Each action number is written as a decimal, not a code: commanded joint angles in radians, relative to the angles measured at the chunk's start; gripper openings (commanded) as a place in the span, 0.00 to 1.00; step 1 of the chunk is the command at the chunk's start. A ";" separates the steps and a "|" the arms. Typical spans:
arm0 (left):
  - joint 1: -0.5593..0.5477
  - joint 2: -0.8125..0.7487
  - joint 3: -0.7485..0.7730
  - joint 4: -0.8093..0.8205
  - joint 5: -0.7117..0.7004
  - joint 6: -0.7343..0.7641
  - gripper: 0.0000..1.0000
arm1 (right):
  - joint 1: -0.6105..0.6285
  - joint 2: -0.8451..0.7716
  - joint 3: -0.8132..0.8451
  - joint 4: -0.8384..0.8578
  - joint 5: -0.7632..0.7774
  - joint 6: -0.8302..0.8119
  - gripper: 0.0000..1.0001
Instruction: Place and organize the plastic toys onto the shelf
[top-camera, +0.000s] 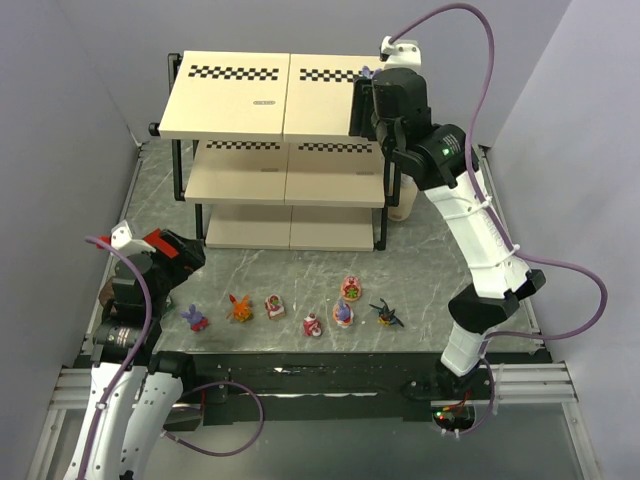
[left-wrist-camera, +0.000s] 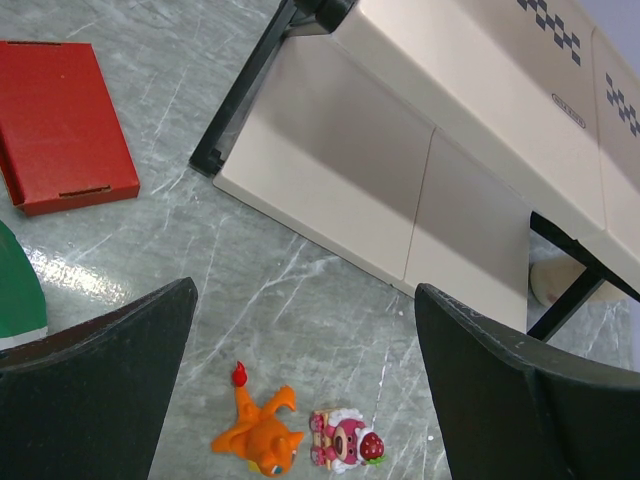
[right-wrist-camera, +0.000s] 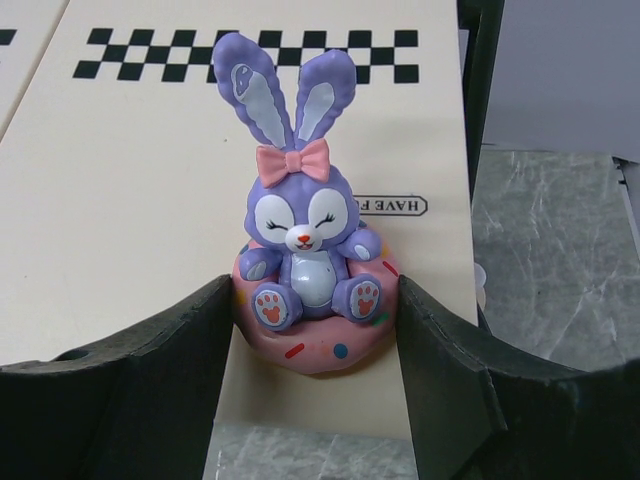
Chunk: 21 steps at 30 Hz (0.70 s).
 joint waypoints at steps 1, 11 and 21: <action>0.006 0.008 0.025 0.011 0.016 -0.005 0.96 | 0.027 -0.017 -0.041 -0.067 0.008 0.014 0.75; 0.006 0.006 0.024 0.011 0.016 -0.006 0.96 | 0.026 -0.120 -0.112 0.036 0.026 -0.011 0.98; 0.006 0.000 0.025 0.011 0.021 -0.006 0.96 | 0.024 -0.420 -0.333 0.256 -0.043 -0.139 1.00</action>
